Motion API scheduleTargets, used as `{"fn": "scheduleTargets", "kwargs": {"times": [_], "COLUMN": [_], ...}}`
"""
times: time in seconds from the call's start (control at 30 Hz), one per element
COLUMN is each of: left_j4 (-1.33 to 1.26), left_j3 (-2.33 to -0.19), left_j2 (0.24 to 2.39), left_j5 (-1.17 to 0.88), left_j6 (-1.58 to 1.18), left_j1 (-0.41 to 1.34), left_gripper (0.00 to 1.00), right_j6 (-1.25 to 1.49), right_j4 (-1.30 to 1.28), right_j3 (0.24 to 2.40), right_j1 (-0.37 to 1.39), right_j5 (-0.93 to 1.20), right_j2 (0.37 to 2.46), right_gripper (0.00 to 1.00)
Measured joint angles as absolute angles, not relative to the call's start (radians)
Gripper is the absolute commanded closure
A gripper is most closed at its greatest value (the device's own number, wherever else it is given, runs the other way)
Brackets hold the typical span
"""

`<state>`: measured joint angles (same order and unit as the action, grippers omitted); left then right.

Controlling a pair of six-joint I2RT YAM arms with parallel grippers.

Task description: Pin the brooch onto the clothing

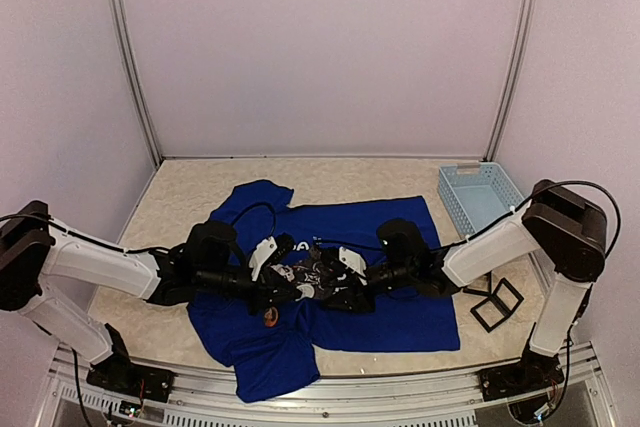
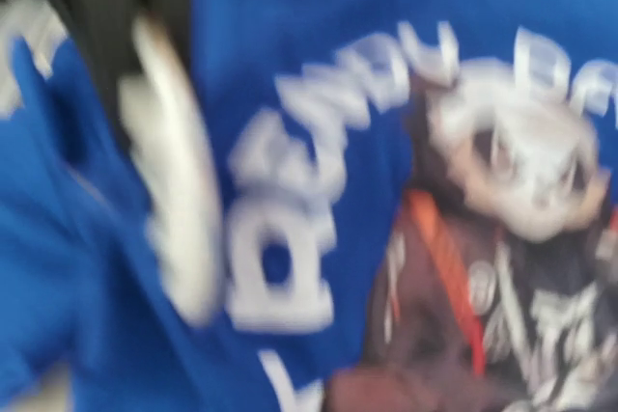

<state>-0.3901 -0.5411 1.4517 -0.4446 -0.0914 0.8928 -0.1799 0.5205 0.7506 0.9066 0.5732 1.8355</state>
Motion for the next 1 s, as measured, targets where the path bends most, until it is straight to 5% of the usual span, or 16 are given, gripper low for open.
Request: {"fn": "scheduleTargets", "kwargs": {"times": [0.23, 1.0], "left_j4": [-0.389, -0.392], "left_j3": [-0.541, -0.541], "left_j2": [1.447, 1.429], "left_j5": [-0.443, -0.441], "left_j6": [-0.081, -0.078], "left_j1": [0.898, 0.899], "left_gripper": [1.0, 1.0], "right_j6": [-0.154, -0.113], "right_j4": [0.626, 0.682], "right_j3": [0.751, 0.827], "right_j1": [0.907, 0.916], "right_j5": [0.64, 0.723], "right_j2": [1.768, 1.898], "right_gripper": [0.22, 0.4]}}
